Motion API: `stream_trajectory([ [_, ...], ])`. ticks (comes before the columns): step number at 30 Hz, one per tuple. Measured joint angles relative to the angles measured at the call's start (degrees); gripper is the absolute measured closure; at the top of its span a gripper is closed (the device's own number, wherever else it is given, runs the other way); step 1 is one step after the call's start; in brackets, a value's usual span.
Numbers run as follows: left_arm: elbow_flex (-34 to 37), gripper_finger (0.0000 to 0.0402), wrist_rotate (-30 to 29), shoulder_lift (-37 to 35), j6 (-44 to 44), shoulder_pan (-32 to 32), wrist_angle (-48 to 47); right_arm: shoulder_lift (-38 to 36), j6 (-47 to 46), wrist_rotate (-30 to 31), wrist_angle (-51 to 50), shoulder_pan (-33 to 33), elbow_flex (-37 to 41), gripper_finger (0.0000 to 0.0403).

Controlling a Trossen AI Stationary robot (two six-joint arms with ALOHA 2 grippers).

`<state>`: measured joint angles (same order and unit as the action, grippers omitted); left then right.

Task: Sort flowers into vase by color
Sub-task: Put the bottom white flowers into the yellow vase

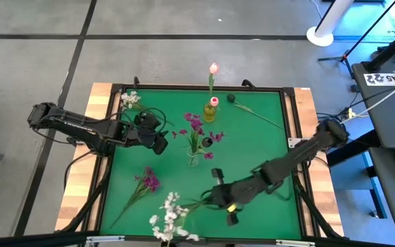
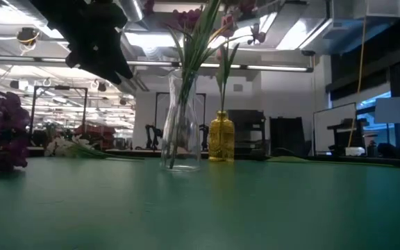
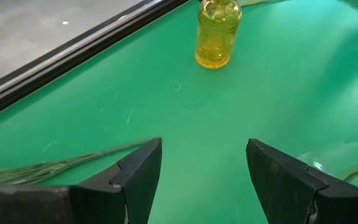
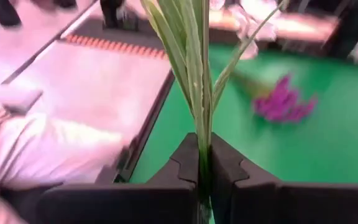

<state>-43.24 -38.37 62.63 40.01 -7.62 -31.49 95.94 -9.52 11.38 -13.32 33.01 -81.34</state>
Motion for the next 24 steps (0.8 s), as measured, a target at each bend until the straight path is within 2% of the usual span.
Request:
stream_trajectory([
  [4,0.00,0.0171,0.04,0.00,0.06,-0.02,-0.06,-5.99,6.20,3.59,4.36,1.30,0.00,0.0396],
  [9,0.00,0.0171,0.16,-0.01,0.16,-0.05,0.17,-12.36,17.27,7.22,14.52,1.48,-0.02,0.0394],
  [14,0.00,0.0171,0.17,-0.02,0.37,-0.07,0.22,-16.45,24.86,8.06,18.71,-3.24,-0.02,0.0396],
  [18,0.00,0.0171,0.17,-0.01,0.37,-0.07,0.23,-18.87,25.68,2.79,19.14,-11.42,-0.02,0.0396],
  [24,0.00,0.0171,0.17,0.00,0.37,-0.07,0.22,-21.93,23.12,-10.17,19.51,-27.82,0.00,0.0396],
])
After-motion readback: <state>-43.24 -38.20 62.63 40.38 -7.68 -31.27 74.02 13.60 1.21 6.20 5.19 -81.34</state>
